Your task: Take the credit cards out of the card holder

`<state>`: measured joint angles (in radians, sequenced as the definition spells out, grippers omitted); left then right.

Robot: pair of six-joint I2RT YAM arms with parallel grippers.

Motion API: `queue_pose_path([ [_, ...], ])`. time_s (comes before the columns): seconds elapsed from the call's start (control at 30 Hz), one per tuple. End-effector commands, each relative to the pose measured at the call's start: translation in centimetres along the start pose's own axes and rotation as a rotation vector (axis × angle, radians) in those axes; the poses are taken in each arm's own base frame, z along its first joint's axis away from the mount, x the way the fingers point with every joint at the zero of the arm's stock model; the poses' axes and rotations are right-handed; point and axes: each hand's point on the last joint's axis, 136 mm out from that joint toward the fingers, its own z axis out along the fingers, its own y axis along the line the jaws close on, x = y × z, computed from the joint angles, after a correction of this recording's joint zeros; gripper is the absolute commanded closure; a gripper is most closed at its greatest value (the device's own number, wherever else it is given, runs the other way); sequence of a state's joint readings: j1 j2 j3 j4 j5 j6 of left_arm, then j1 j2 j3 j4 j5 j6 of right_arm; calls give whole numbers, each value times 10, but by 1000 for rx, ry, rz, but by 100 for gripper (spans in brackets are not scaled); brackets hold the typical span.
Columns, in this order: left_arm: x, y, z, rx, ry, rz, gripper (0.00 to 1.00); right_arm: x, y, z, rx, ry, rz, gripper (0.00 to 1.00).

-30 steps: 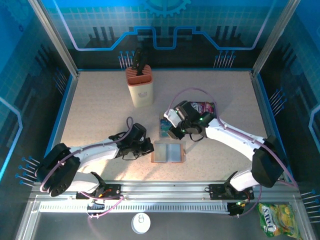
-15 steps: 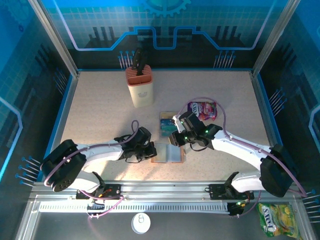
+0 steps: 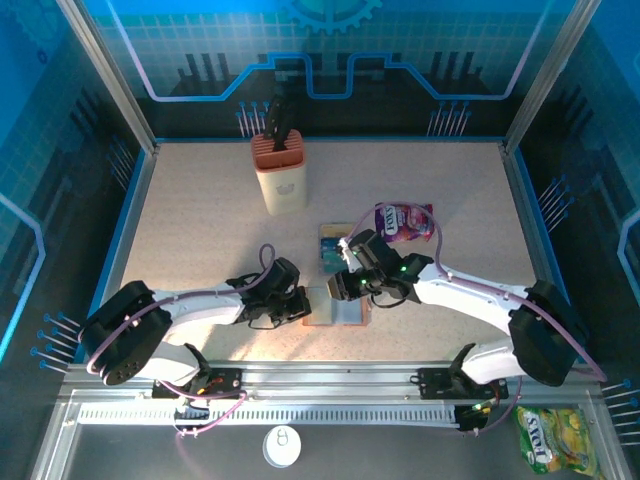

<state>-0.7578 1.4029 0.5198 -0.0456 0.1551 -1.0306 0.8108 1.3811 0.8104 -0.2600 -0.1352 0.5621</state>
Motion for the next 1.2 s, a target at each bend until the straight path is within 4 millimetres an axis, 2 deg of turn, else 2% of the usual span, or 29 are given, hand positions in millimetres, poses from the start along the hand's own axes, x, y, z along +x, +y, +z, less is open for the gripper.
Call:
queue_pose_path([
  [0.0, 13, 12, 2, -28, 42, -19, 100, 0, 11, 5, -41, 9, 17, 70],
  [0.2, 12, 6, -3, -14, 36, -8, 100, 1, 15, 11, -58, 30, 75, 71],
  [0.57, -11, -4, -14, -53, -38, 42, 100, 14, 16, 21, -39, 121, 97, 72],
  [0.6, -13, -3, -14, -55, -41, 41, 100, 5, 23, 18, -53, 103, 88, 72],
  [0.67, -14, -4, -12, -52, -38, 44, 100, 5, 23, 18, -49, 107, 87, 72],
  [0.83, -11, 5, -5, -89, -7, 35, 100, 8, 24, 22, -50, 124, 104, 72],
  [1.17, -1, 25, -1, -124, 12, 5, 100, 23, 27, 39, -69, 186, 167, 62],
])
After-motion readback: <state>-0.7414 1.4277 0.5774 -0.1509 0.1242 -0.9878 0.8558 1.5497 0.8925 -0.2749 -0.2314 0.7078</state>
